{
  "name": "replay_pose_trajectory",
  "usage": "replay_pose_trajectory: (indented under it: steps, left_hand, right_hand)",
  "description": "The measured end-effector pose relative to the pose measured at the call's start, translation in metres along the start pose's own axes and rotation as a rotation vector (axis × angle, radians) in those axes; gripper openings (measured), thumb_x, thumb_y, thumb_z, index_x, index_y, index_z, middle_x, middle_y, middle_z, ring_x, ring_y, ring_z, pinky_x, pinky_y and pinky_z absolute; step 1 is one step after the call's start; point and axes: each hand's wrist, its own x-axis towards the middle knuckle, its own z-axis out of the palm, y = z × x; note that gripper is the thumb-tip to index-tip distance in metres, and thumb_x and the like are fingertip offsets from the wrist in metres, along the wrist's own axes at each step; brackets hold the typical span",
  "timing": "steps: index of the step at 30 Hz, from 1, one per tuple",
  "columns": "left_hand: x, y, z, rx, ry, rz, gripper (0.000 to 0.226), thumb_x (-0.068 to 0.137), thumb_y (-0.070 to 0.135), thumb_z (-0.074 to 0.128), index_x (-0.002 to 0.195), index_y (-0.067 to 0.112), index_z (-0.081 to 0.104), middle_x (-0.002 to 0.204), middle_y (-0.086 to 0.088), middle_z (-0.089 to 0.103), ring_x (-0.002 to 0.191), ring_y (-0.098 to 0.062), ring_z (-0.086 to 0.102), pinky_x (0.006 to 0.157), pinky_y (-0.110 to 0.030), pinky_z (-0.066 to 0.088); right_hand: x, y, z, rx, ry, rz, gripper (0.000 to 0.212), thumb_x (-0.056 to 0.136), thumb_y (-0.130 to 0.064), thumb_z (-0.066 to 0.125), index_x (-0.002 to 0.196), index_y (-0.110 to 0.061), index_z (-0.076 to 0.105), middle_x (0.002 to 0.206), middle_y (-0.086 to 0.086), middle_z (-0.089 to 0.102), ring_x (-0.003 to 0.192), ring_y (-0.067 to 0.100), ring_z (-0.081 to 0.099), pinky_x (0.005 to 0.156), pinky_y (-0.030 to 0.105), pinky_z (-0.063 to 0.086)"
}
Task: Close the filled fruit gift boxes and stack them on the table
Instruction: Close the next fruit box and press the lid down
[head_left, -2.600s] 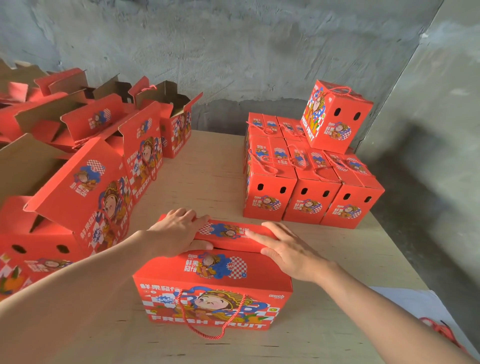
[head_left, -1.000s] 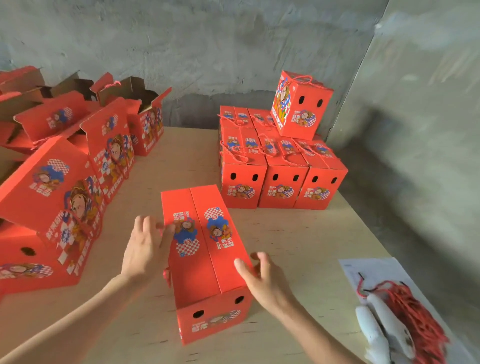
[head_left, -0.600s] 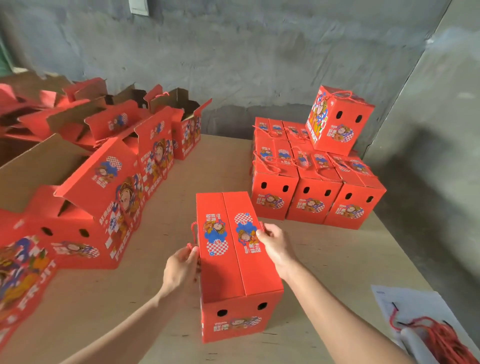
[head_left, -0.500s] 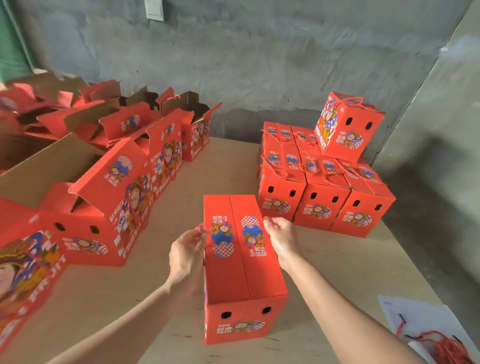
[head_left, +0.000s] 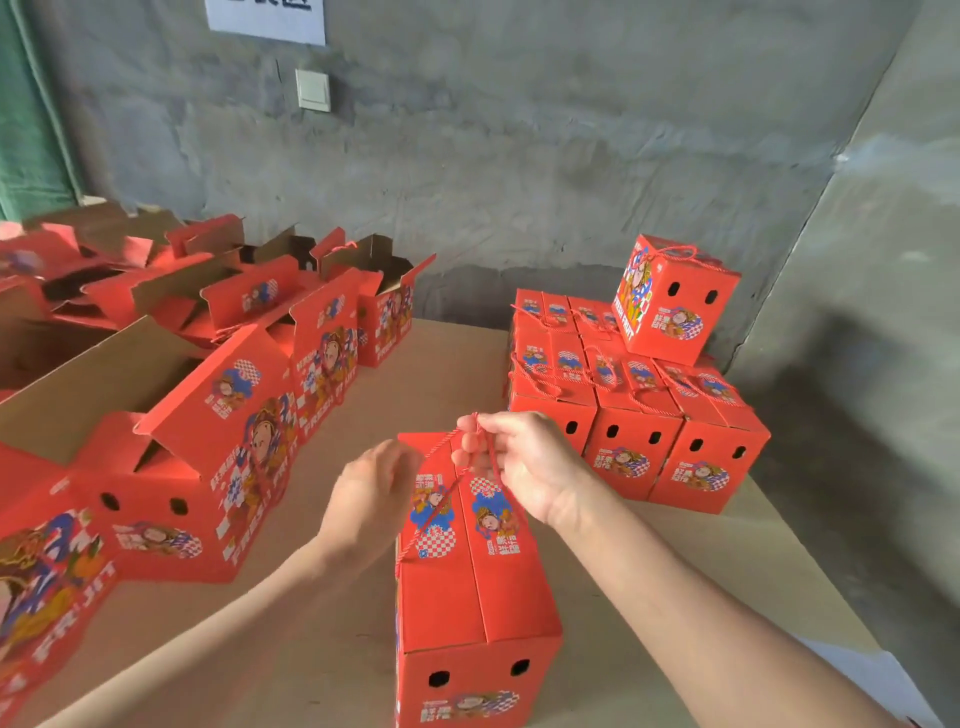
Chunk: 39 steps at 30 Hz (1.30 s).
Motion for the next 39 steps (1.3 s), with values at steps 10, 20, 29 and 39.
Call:
replay_pose_trajectory:
  steps: [10, 20, 29, 39]
  left_hand:
    - [-0.035, -0.026, 0.014, 0.103, -0.179, -0.040, 0.039, 0.095, 0.025, 0.051, 0.133, 0.013, 0.046, 0.132, 0.004, 0.051, 0.124, -0.013, 0.046, 0.096, -0.016, 0.031]
    - [0.017, -0.027, -0.001, 0.074, -0.060, 0.028, 0.036, 0.094, 0.017, 0.054, 0.127, 0.005, 0.051, 0.124, -0.004, 0.057, 0.118, -0.021, 0.052, 0.093, -0.021, 0.035]
    - [0.072, -0.068, 0.015, 0.056, -0.137, -0.073, 0.035, 0.090, 0.018, 0.059, 0.122, 0.010, 0.047, 0.121, -0.003, 0.049, 0.110, -0.018, 0.051, 0.090, -0.022, 0.038]
    - [0.061, -0.122, 0.034, -0.060, -0.374, 0.035, 0.050, 0.080, 0.023, 0.070, 0.128, 0.014, 0.056, 0.125, 0.015, 0.041, 0.112, 0.001, 0.045, 0.086, 0.008, 0.019]
  right_hand:
    - [0.022, -0.035, 0.023, -0.249, 0.021, -0.098, 0.013, 0.093, -0.009, 0.047, 0.089, -0.003, 0.058, 0.073, 0.006, 0.062, 0.065, 0.009, 0.058, 0.067, 0.024, 0.038]
    - [0.058, -0.074, 0.040, -0.203, 0.090, -0.225, 0.022, 0.090, -0.011, 0.051, 0.070, -0.010, 0.060, 0.067, 0.002, 0.064, 0.065, 0.010, 0.059, 0.069, 0.026, 0.041]
    - [0.144, -0.064, 0.029, -0.205, 0.306, -0.089, 0.023, 0.087, -0.004, 0.050, 0.066, -0.010, 0.055, 0.060, 0.003, 0.056, 0.063, 0.015, 0.057, 0.062, 0.026, 0.039]
    - [0.151, -0.020, 0.008, -0.637, 0.320, -0.186, 0.026, 0.092, -0.004, 0.051, 0.068, -0.011, 0.056, 0.064, 0.002, 0.059, 0.066, 0.017, 0.054, 0.066, 0.031, 0.044]
